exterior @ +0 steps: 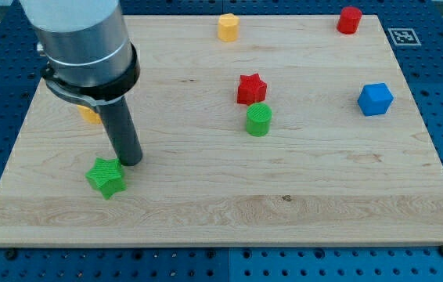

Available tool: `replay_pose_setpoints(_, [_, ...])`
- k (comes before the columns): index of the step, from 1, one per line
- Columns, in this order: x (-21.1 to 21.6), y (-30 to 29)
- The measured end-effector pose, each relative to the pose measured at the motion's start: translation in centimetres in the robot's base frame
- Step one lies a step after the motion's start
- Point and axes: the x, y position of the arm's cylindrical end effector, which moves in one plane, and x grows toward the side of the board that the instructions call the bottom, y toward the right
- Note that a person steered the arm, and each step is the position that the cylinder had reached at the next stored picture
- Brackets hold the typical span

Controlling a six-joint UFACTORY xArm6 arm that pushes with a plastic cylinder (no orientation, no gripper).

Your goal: Move the green star towards the bottom left

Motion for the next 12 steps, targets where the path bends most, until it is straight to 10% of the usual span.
replay_pose_setpoints(12, [6.0, 0.6])
